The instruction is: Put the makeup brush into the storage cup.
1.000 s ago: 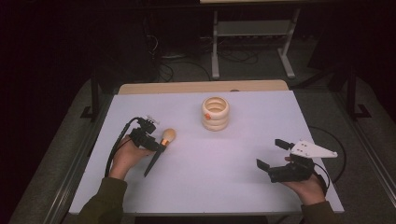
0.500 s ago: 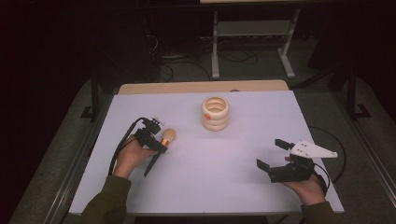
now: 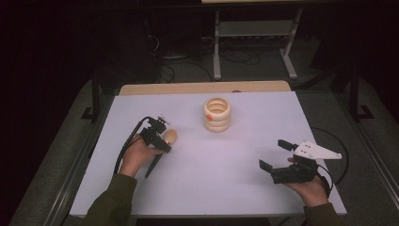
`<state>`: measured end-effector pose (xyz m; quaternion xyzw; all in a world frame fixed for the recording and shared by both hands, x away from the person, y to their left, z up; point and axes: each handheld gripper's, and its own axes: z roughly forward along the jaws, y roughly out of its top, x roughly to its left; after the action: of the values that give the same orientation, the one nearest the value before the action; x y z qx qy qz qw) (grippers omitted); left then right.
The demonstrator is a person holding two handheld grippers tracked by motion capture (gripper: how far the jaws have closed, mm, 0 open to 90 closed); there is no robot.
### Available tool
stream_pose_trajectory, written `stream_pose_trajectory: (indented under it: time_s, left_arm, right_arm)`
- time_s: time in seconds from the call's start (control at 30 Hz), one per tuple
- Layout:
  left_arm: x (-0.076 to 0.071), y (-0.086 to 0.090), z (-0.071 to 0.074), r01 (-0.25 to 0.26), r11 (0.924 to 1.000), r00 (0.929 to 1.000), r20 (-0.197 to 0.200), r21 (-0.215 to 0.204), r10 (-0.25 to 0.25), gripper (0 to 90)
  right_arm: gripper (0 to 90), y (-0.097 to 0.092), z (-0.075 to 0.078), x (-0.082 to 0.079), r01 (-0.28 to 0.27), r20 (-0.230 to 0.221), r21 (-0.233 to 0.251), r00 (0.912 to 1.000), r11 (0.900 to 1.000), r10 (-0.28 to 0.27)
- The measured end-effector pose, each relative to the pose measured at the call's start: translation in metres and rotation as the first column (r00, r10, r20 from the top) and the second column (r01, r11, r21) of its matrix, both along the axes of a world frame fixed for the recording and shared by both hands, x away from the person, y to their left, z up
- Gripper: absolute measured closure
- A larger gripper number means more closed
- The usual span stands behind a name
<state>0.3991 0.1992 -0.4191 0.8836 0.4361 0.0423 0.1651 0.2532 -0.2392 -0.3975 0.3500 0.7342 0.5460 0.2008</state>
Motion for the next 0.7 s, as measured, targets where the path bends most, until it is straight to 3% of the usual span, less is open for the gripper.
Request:
stream_pose_trajectory:
  time_s: [0.7]
  left_arm:
    - [0.0003, -0.0003, 0.0002, -0.028, 0.9991, 0.9996, 0.001, 0.032, 0.028, 60.2]
  right_arm:
    - [0.0, 0.0012, -0.0003, -0.0016, -0.002, -0.002, -0.002, 1.0000, 1.0000, 0.002]
